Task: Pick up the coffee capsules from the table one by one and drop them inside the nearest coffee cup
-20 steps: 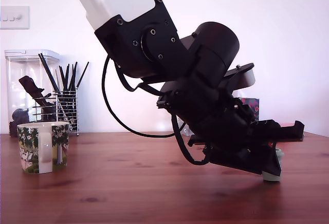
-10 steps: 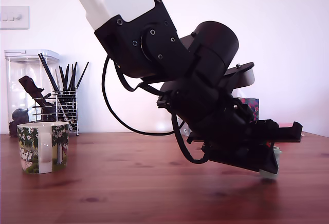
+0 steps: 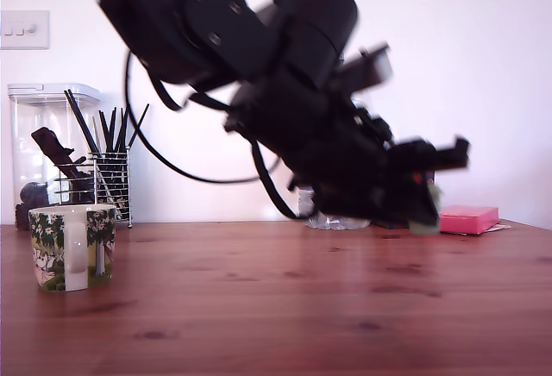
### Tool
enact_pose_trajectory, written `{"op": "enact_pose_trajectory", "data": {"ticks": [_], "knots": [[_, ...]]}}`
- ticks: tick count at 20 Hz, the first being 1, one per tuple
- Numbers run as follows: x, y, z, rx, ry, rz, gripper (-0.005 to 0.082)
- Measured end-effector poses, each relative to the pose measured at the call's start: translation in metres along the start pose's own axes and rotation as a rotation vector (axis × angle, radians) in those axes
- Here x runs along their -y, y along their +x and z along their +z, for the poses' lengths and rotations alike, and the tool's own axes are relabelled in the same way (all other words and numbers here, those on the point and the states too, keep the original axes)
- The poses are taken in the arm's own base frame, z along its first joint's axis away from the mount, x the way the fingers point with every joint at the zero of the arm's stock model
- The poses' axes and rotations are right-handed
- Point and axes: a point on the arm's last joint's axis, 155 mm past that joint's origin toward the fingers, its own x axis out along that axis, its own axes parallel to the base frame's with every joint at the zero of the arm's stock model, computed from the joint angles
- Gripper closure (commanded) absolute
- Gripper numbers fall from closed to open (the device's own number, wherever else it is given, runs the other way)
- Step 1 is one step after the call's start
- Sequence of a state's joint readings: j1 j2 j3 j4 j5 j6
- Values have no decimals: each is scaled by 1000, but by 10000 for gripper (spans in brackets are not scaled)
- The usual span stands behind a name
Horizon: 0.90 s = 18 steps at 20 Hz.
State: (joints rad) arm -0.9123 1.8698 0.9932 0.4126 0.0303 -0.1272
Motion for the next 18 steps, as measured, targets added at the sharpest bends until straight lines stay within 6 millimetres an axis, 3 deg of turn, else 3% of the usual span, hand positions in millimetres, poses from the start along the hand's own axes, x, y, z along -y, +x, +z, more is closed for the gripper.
{"op": "enact_pose_trajectory", "data": {"ticks": [18], "knots": [[-133, -153, -11, 192, -115, 358, 612]]}}
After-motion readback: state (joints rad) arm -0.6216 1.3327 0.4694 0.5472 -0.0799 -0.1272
